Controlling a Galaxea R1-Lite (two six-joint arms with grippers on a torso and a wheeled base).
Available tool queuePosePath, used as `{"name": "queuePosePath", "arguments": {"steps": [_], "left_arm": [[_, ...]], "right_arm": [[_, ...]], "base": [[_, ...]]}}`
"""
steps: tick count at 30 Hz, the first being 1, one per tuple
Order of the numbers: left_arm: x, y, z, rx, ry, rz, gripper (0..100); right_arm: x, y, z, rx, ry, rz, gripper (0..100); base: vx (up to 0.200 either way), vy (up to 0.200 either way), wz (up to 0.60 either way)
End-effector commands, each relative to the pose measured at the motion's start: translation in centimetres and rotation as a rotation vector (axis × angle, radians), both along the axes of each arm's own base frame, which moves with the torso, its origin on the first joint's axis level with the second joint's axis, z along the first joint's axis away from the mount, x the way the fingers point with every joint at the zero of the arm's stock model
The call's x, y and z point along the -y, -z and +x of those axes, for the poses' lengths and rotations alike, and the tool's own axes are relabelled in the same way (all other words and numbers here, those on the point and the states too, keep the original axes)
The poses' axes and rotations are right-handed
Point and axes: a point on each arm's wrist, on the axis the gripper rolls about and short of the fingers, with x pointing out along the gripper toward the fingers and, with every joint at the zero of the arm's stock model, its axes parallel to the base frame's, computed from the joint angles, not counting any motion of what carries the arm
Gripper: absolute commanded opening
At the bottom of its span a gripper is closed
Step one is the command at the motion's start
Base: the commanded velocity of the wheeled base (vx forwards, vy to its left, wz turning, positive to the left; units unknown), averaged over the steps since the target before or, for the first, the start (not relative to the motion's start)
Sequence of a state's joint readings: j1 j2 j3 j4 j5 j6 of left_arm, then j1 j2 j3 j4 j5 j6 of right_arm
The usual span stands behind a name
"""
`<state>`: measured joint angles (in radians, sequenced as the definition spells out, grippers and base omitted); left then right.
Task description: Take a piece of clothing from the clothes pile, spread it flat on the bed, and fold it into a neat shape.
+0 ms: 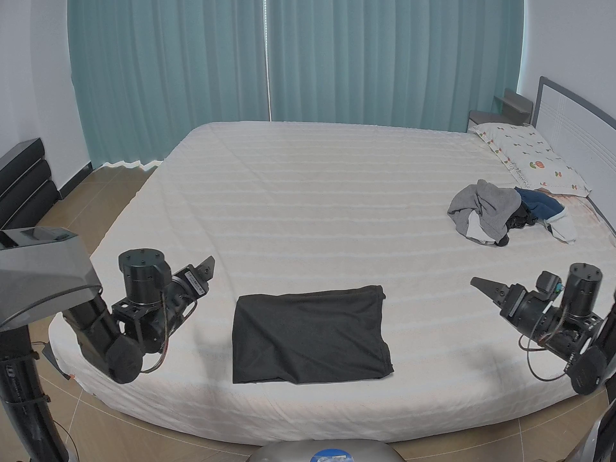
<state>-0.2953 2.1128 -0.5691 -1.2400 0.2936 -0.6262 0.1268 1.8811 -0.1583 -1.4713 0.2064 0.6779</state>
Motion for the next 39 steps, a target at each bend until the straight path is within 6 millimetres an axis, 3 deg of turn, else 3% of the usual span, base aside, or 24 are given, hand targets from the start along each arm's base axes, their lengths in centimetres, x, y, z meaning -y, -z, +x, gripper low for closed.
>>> {"name": "queuePosePath", "arguments": {"steps": [1, 6, 7, 8, 16, 18, 20, 21, 23, 32, 39], "left_arm": [[-2.3, -5.0, -7.1, 0.163, -0.017, 0.095, 100], [-2.9, -7.3, -10.2, 0.259, -0.082, 0.090, 100], [-2.9, -7.3, -10.2, 0.259, -0.082, 0.090, 100], [-3.2, -7.8, -11.1, 0.275, -0.109, 0.109, 100], [-4.3, -9.9, -16.0, 0.371, -0.145, 0.114, 100], [-4.7, -9.8, -17.3, 0.364, -0.176, 0.175, 100], [-4.8, -9.7, -17.5, 0.362, -0.183, 0.185, 100], [-5.4, -10.2, -18.8, 0.381, -0.239, 0.249, 100], [-5.6, -11.1, -19.9, 0.433, -0.253, 0.254, 100], [-8.2, -12.7, -23.3, 0.511, -0.431, 0.330, 100], [-9.3, -12.6, -25.6, 0.516, -0.512, 0.338, 100]], "right_arm": [[1.2, -5.1, -7.7, 0.222, 0.021, -0.107, 100], [1.6, -7.2, -12.3, 0.343, -0.005, -0.190, 100], [1.6, -7.2, -12.3, 0.343, -0.005, -0.190, 100], [1.8, -7.2, -14.1, 0.352, -0.022, -0.207, 100], [2.4, -7.8, -19.3, 0.357, -0.068, -0.209, 100], [2.5, -7.7, -20.7, 0.353, -0.082, -0.219, 100], [2.5, -7.7, -20.9, 0.351, -0.086, -0.221, 100], [2.7, -7.4, -22.5, 0.344, -0.116, -0.236, 100], [2.9, -7.0, -23.7, 0.356, -0.147, -0.249, 100], [3.7, -5.8, -27.1, 0.430, -0.173, -0.384, 100], [3.4, -5.9, -27.5, 0.389, -0.077, -0.433, 100]], "base": [[0.000, 0.000, 0.00], [0.000, 0.000, 0.00], [0.000, 0.000, 0.00], [0.000, 0.000, 0.00], [0.000, 0.000, 0.00], [0.000, 0.000, 0.00], [0.000, 0.000, 0.00], [0.000, 0.000, 0.00], [0.000, 0.000, 0.00], [0.000, 0.000, 0.00], [0.000, 0.000, 0.00]]}}
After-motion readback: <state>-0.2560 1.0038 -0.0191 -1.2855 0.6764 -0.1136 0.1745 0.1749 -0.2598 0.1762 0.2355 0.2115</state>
